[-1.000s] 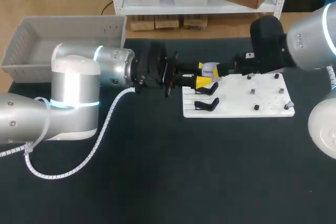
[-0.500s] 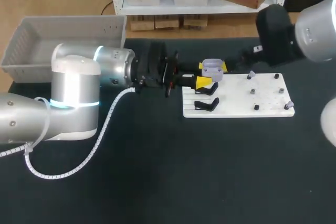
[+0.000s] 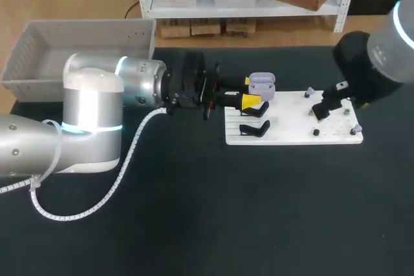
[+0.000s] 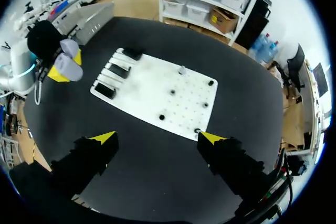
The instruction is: Pick up each earbud case from the left stands, insert the matching earbuds, close the lid, and place the case in the box.
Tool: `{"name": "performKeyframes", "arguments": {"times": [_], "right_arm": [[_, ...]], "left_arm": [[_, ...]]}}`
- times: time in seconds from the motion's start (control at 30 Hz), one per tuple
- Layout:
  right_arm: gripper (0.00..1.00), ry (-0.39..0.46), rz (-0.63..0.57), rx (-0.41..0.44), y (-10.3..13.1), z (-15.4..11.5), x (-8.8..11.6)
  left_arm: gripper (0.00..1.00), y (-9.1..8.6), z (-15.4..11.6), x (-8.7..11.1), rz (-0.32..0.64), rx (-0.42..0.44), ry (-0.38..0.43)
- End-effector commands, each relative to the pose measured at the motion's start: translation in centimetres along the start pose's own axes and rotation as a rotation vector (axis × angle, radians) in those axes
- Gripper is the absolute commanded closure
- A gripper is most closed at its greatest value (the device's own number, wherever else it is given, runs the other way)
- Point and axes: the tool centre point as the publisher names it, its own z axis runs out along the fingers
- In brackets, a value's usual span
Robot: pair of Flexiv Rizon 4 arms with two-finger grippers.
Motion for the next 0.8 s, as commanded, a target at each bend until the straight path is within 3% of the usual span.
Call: {"name": "performKeyframes", "arguments": {"times": [0.03,0.5,0.8], "right_arm": [[0.0,0.027,0.008,0.179,-0.6,0.5,0.6],[0.0,0.078,0.035,0.126,-3.7,3.6,2.7],[0.0,0.092,0.043,0.114,-3.9,4.0,3.0]], "left_arm": [[1.0,-0.2,0.0,0.0,0.003,-0.006,0.0],[1.0,-0.2,0.0,0.0,0.003,-0.006,0.0],[1.0,-0.2,0.0,0.0,0.003,-0.006,0.0]]}}
